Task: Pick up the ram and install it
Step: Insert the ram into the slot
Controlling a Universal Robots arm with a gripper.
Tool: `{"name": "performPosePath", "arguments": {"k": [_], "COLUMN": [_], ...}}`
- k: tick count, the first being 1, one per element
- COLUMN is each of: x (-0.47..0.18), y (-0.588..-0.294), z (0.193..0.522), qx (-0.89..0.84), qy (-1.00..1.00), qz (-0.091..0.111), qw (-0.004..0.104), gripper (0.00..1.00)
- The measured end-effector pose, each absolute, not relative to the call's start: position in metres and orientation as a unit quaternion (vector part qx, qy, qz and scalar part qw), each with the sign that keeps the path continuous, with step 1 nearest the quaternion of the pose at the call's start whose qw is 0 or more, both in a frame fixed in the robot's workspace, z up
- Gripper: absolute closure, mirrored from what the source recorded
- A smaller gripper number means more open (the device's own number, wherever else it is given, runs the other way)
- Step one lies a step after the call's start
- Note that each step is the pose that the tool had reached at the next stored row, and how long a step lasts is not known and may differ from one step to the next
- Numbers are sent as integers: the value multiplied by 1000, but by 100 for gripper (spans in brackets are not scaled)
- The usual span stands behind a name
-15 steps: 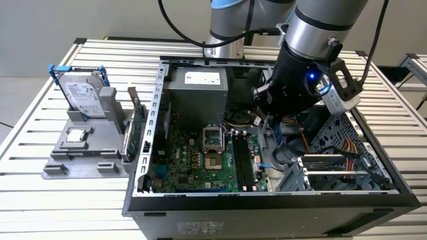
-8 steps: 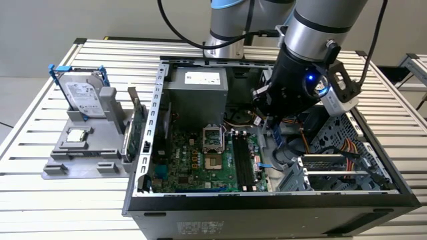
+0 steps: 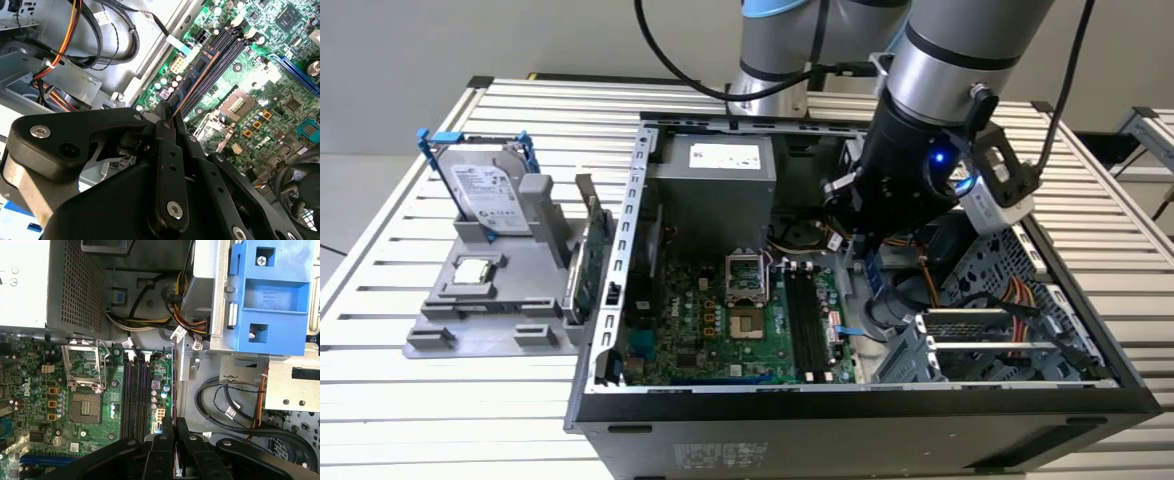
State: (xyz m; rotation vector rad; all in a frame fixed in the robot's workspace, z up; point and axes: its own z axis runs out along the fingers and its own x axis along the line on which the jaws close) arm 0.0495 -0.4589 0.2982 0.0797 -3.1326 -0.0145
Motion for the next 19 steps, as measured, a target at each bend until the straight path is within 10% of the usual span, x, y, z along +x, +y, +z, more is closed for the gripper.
{"name": "performPosePath", "arguments": {"k": [19], "x": [49], "y": [-459], "z": [294], "qx": [22], "qy": [-1000], "qz": [-5], "qw": [3], "gripper": [100]}}
